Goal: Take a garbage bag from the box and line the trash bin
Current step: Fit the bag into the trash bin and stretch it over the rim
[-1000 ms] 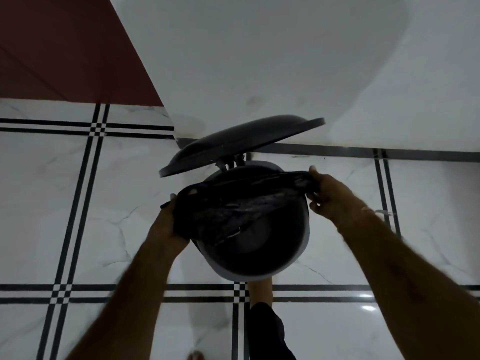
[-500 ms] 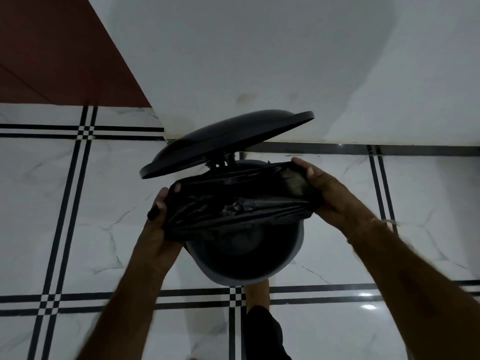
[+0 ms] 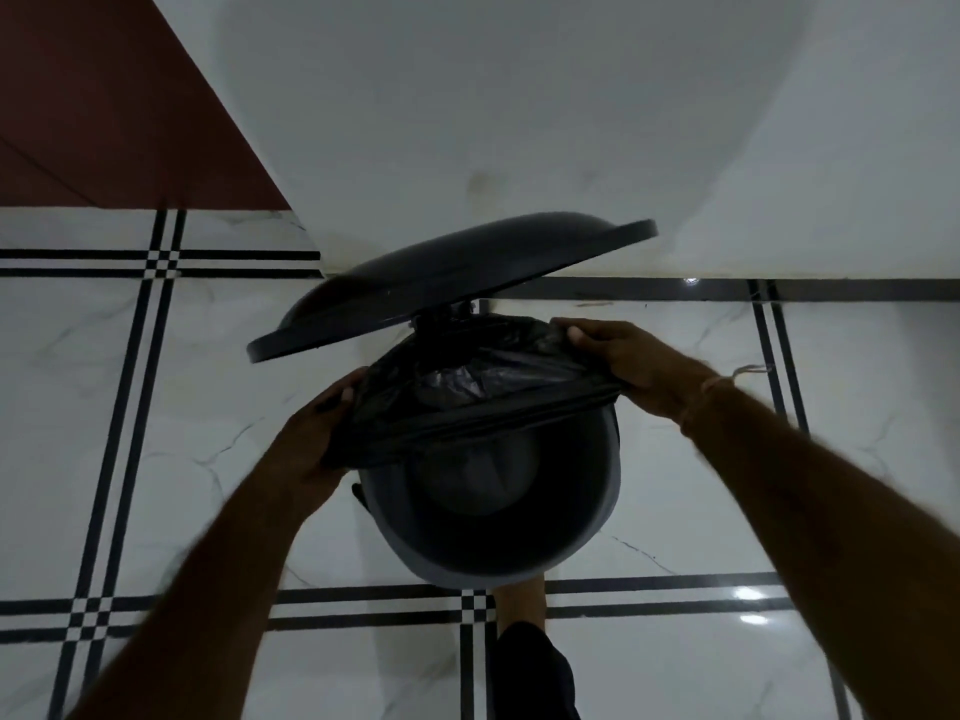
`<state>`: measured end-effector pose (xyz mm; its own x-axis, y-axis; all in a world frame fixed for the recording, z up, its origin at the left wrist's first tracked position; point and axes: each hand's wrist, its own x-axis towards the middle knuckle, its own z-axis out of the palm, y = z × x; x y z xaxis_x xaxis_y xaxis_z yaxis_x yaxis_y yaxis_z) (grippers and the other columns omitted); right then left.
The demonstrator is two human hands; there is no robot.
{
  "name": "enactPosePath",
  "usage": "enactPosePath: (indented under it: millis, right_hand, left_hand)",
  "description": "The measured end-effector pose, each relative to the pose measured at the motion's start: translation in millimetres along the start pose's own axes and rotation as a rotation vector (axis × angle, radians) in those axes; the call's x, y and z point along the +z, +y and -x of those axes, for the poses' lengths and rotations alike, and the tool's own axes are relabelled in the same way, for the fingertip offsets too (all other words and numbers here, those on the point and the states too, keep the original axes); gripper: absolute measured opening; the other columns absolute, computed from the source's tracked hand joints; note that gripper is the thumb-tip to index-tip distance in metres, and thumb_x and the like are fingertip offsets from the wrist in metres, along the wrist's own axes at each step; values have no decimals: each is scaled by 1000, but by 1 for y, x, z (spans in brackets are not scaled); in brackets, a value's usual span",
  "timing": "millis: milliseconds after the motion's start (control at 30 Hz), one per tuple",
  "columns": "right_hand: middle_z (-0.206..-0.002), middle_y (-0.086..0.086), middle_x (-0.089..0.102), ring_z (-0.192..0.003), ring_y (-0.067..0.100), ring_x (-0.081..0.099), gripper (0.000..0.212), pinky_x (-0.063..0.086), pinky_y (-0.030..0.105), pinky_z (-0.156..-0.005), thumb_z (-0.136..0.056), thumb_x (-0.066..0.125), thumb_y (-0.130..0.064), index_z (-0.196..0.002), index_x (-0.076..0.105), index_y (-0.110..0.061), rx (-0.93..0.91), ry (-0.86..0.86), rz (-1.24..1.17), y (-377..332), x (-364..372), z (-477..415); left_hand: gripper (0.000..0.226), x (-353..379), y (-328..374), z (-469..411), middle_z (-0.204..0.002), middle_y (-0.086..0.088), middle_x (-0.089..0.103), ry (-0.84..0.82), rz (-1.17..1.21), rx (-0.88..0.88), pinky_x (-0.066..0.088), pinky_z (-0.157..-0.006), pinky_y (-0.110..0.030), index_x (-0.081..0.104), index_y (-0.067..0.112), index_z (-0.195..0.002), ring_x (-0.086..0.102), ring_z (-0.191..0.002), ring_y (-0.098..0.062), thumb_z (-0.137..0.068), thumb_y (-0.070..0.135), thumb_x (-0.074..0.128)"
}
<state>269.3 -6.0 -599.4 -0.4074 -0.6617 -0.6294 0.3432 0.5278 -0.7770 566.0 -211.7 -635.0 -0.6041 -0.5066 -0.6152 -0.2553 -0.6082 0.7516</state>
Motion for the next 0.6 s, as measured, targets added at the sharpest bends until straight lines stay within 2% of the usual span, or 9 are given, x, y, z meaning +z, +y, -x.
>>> enactPosePath:
  millis: [67, 167, 267, 400, 500, 600]
  right_hand:
    - [-119, 3, 72, -106, 15, 68, 33, 58, 18, -84, -104, 52, -16, -134, 63, -11, -18, -20, -19, -6, -2, -1]
    - [-116, 1, 74, -103, 10, 70, 28, 57, 18, -87, -101, 57, -14, -127, 67, -17, -22, -48, -12, -6, -3, -1]
    - [-113, 10, 76, -98, 16, 72, 27, 59, 21, -83, -98, 62, -14, -123, 70, -9, -3, 31, -17, 3, -4, 9]
    - [-108, 15, 75, -97, 24, 70, 29, 60, 26, -76, -98, 64, -19, -119, 72, -1, 77, 119, -64, 28, -7, 29]
    - [-117, 22, 71, -105, 29, 65, 37, 54, 42, -97, -94, 64, -24, -122, 69, 1, 129, 131, -189, 46, -8, 45]
    - [-126, 19, 68, -111, 26, 63, 49, 50, 42, -100, -84, 66, -27, -127, 67, -3, 140, 159, -329, 63, -5, 62]
  left_hand:
    - [33, -1, 8, -8, -120, -1, 75, 18, 52, -21, 62, -77, -27, 62, 14, -133, 73, -105, -15, -108, 20, 41]
    - [34, -2, 17, -11, -120, 1, 75, 28, 64, -51, 62, -81, -28, 60, 14, -137, 72, -106, -14, -108, 19, 43]
    - [34, -7, -1, 3, -123, -2, 75, 30, 42, -121, 62, -77, -29, 63, 16, -135, 72, -109, -18, -108, 20, 44]
    - [40, -7, -26, 23, -124, -17, 68, 129, 93, -199, 61, -65, -29, 53, 0, -144, 75, -90, -20, -108, 16, 48]
    - [39, 0, -37, 39, -127, -8, 64, 155, 168, -256, 62, -72, -23, 49, 5, -145, 69, -98, -16, -110, 19, 42]
    - [40, 2, -43, 57, -132, -1, 70, 114, 337, -232, 59, -93, -29, 59, 22, -142, 70, -115, -17, -106, 36, 46]
